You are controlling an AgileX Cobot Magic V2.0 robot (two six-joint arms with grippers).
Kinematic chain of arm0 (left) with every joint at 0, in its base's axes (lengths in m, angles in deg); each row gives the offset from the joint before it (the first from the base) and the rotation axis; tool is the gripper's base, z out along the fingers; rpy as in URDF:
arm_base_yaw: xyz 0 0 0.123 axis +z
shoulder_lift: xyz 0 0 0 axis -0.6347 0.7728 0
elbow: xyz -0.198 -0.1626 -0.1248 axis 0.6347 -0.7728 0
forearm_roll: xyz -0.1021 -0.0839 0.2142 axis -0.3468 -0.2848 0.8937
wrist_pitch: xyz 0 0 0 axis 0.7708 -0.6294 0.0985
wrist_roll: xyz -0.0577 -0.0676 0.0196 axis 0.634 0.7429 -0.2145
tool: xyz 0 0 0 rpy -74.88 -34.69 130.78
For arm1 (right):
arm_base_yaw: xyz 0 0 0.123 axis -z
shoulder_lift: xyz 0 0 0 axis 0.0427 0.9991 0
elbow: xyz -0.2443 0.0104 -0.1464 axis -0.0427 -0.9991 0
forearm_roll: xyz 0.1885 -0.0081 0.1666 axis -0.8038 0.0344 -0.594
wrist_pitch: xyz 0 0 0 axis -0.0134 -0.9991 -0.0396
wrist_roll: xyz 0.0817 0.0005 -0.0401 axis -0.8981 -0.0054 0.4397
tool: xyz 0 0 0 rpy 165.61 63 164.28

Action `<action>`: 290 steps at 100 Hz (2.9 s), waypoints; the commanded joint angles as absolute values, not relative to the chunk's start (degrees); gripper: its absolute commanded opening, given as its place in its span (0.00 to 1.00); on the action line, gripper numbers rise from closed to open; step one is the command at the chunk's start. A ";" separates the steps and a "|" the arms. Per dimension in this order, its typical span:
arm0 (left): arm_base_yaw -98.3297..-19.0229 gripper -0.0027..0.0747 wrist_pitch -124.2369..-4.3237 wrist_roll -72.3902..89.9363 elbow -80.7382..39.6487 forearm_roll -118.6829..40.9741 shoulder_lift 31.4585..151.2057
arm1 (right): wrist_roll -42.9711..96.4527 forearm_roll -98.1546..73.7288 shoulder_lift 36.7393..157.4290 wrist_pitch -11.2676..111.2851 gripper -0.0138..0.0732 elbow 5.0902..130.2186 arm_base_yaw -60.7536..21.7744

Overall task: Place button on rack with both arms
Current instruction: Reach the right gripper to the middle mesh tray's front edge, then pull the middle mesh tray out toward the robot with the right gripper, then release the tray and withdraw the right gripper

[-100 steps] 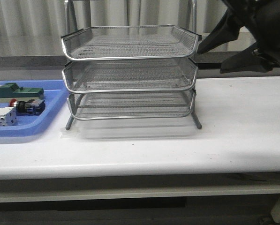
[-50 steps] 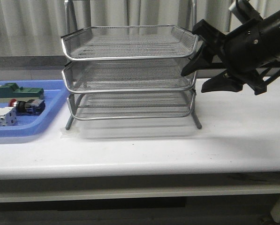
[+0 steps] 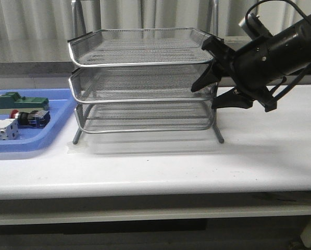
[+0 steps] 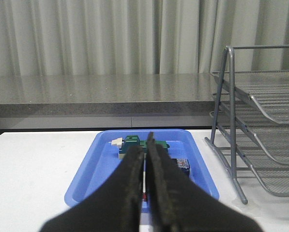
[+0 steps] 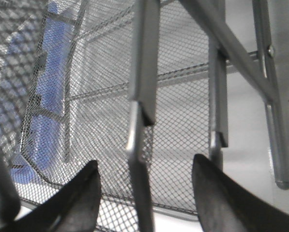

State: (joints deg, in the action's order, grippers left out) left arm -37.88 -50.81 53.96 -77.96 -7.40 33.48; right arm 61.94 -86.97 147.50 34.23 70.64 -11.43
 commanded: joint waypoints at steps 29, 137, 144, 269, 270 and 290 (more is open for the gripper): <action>-37.66 0.04 -46.13 54.40 -80.61 -7.83 31.44 | 62.68 -89.34 146.30 31.32 0.35 72.89 -11.50; -37.66 0.04 -46.13 54.40 -80.61 -7.83 31.44 | 69.09 -88.83 134.03 31.53 0.18 50.40 -11.54; -37.66 0.04 -46.13 54.40 -80.61 -7.83 31.44 | 69.63 -88.83 133.46 31.48 0.18 49.45 -11.54; -37.66 0.04 -46.13 54.40 -80.61 -7.83 31.44 | 60.94 -70.00 108.63 35.21 0.51 43.88 -11.54; -37.66 0.04 -46.13 54.40 -80.61 -7.83 31.44 | 60.52 -69.36 108.00 35.27 0.51 43.88 -11.54; -37.66 0.04 -46.13 54.40 -80.61 -7.83 31.44 | 44.43 -48.66 99.80 35.34 0.51 43.88 -11.44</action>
